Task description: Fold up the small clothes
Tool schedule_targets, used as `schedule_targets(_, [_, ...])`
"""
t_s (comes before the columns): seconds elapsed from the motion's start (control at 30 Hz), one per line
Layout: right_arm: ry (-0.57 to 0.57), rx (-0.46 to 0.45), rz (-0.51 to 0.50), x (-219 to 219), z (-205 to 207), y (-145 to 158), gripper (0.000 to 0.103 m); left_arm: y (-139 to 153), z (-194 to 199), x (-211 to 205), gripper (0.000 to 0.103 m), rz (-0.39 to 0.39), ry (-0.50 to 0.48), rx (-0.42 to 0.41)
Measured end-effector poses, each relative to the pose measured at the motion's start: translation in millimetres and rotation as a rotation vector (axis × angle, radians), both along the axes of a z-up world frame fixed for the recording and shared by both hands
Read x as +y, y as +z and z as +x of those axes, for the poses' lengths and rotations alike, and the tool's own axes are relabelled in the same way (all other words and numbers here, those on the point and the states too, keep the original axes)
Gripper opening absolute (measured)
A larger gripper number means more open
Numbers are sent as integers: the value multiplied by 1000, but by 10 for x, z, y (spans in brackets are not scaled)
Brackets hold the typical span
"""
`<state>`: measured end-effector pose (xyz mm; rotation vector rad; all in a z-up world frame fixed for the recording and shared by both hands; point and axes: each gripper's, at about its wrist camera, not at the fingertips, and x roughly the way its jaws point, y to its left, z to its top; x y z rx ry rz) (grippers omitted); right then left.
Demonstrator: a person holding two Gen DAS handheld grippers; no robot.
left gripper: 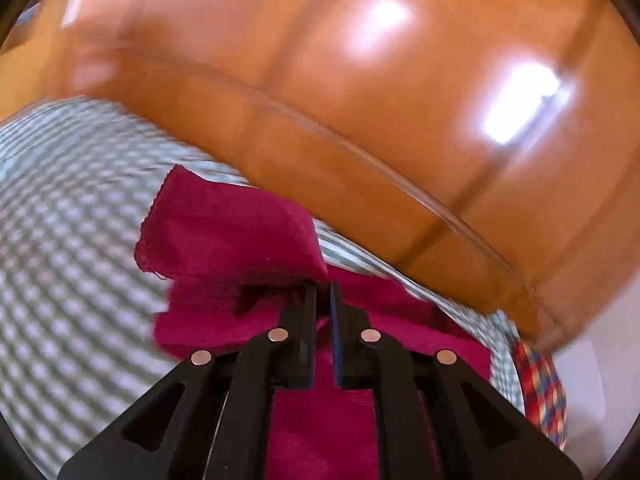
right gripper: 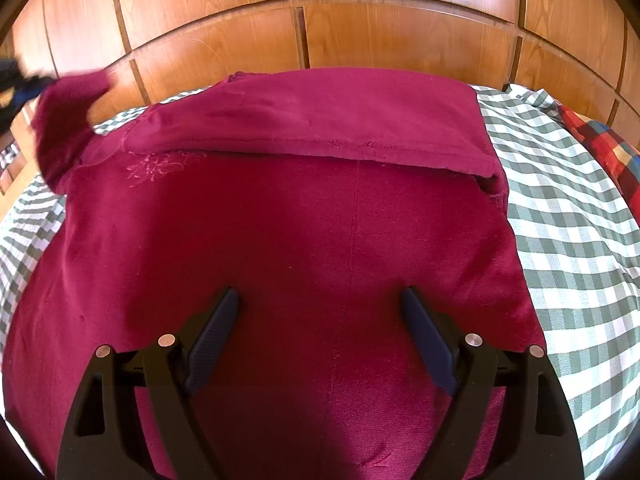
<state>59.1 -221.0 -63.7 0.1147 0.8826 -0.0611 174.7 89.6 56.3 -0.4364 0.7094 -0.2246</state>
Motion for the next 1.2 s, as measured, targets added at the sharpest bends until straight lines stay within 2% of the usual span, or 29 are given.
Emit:
schedule_targets(0.07, [-1, -1, 4, 0, -1, 3, 83, 17, 31, -424, 5, 47, -89, -6])
schedule_targets(0.13, [-2, -2, 6, -3, 2, 5, 83, -55, 48, -932, 12, 114, -232, 0])
schedule_targets(0.17, [-2, -3, 8, -6, 2, 6, 83, -105, 40, -1101, 29, 139, -274, 5])
schedule_targets(0.2, [-2, -4, 11, -9, 1, 7, 83, -159, 21, -1229, 55, 165, -296, 13])
schedule_targets(0.23, [-1, -5, 15, -13, 3, 7, 83, -219, -13, -1317, 60, 187, -302, 17])
schedule_targets(0.33, [4, -1, 24, -10, 17, 9, 86, -334, -156, -1271, 59, 170, -308, 34])
schedule_targets(0.47, [9, 24, 69, -65, 53, 84, 86, -517, -317, -942, 58, 144, -246, 76])
schedule_targets(0.53, [-3, 23, 152, -138, 99, 195, 80, -668, -387, -689, 58, 129, -193, 113])
schedule_targets(0.57, [-4, 7, 221, -186, 138, 282, 74, -735, -399, -600, 58, 125, -171, 129])
schedule_targets(0.67, [-20, -48, 354, -281, 329, 530, 69, -960, -454, -428, 55, 127, -128, 175])
schedule_targets(0.7, [-21, -58, 364, -290, 420, 596, 67, -1016, -460, -405, 54, 126, -118, 186])
schedule_targets(0.83, [-45, -34, 357, -310, 957, 683, 60, -1131, -483, -300, 54, 107, -97, 192])
schedule_targets(0.97, [-54, 121, 326, -222, 1522, 390, 50, -1192, -427, -249, 54, 120, -68, 186])
schedule_targets(1.0, [-35, 167, 307, -161, 1629, 295, 44, -1215, -421, -226, 54, 116, -62, 194])
schedule_targets(1.03, [-22, 174, 266, -97, 1658, 279, 40, -1264, -403, -198, 54, 102, -55, 204])
schedule_targets(1.1, [30, 162, 177, 56, 1663, 379, 7, -1311, -402, -179, 54, 91, -46, 206])
schedule_targets(1.2, [89, 25, 148, 149, 1510, 848, 7, -1307, -397, -154, 54, 85, -53, 205])
